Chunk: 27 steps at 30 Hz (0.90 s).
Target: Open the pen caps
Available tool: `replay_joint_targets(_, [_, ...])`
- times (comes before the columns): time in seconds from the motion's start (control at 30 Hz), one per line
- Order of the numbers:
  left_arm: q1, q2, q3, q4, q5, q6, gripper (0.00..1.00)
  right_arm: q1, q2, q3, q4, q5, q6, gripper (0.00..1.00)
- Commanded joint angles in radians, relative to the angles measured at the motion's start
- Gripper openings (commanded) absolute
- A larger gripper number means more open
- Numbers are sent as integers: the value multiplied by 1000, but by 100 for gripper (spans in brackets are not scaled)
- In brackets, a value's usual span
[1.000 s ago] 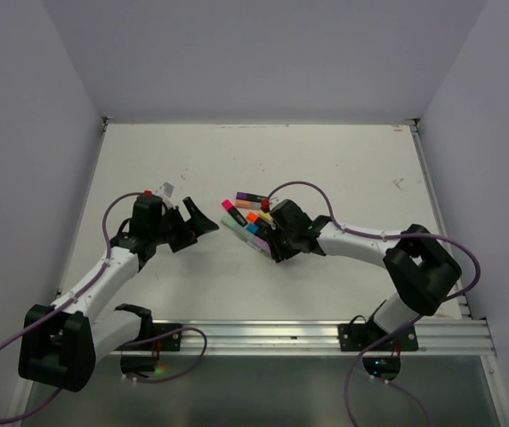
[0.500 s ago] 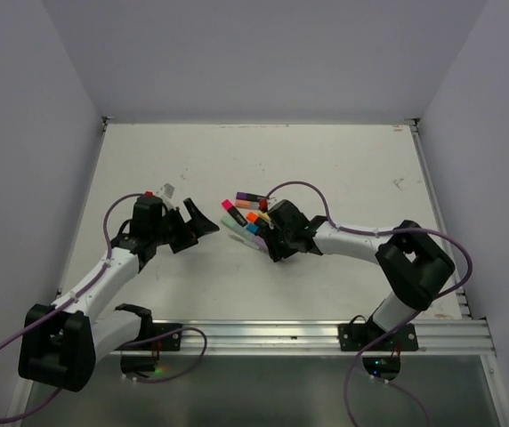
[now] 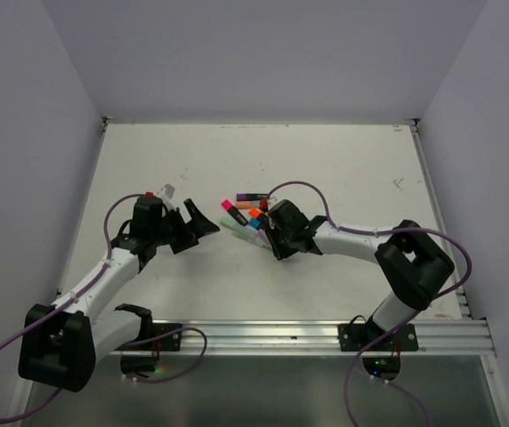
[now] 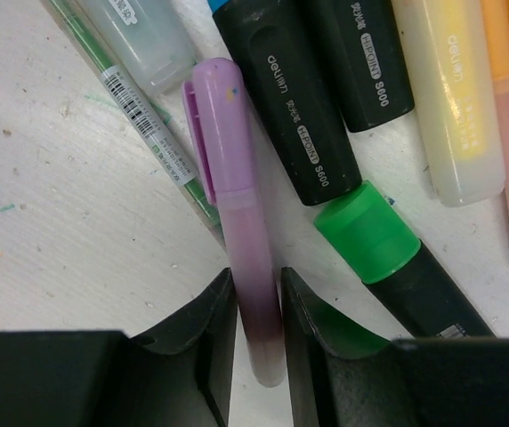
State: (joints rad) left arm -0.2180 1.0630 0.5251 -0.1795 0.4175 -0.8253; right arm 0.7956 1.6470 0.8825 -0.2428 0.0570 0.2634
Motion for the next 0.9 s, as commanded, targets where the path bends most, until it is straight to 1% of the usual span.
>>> replay_joint_targets(0.0, [5,-14,-10,44,40,6,97,1,-26,6,-7,-16,-6,29])
replay_joint_targets(0.1, [5,-14,-11,49,44,5,97,-1,-42,16,-16,-9,-15,24])
replay_joint_targets(0.3, [5,-12,-10,61,61,5,97,1,-88,50,-47,-22,-38,23])
replay_joint_targets(0.33, [5,-14,-11,63,63,6,97,1,-96,55,-55,-34,-46,18])
replay_joint_targets(0.37, [5,-15,-8,70,72,6,97,1,-104,64,-71,-52,-53,17])
replay_joint_targets(0.4, [5,-17,-10,75,78,6,97,1,-114,70,-79,-54,-62,13])
replay_joint_targets(0.43, [5,-15,-10,83,86,6,96,1,-134,75,-90,-52,-69,7])
replay_joint_targets(0.47, [5,-15,-10,92,95,6,95,1,-147,82,-107,-86,-72,6])
replay_joint_targets(0.5, [5,-12,-14,128,127,2,93,2,-156,91,-110,-127,-75,4])
replay_joint_targets(0.53, [5,-11,-17,158,148,-4,91,1,-173,98,-112,-153,-76,0])
replay_joint_targets(0.57, [3,-9,-28,238,194,-17,88,1,-176,111,-107,-178,-70,0])
replay_joint_targets(0.6, [2,3,-34,283,219,-56,86,1,-179,116,-96,-251,-64,0])
replay_joint_targets(0.63, [-4,11,-43,335,245,-83,84,1,-181,119,-76,-291,-56,0])
replay_joint_targets(0.67, [-9,20,-60,457,300,-112,81,2,-177,122,-26,-339,-31,0])
replay_joint_targets(0.7, [-17,41,-69,525,322,-174,79,1,-171,127,-4,-377,-12,0])
replay_joint_targets(0.73, [-35,55,-77,584,340,-198,76,1,-164,133,13,-444,3,0])
replay_joint_targets(0.77, [-44,66,-77,625,352,-210,72,2,-145,142,35,-469,17,0])
replay_joint_targets(0.8, [-52,84,-74,682,375,-212,69,1,-142,153,48,-494,52,0])
replay_joint_targets(0.87, [-57,88,-68,693,382,-192,68,2,-142,147,110,-560,114,0])
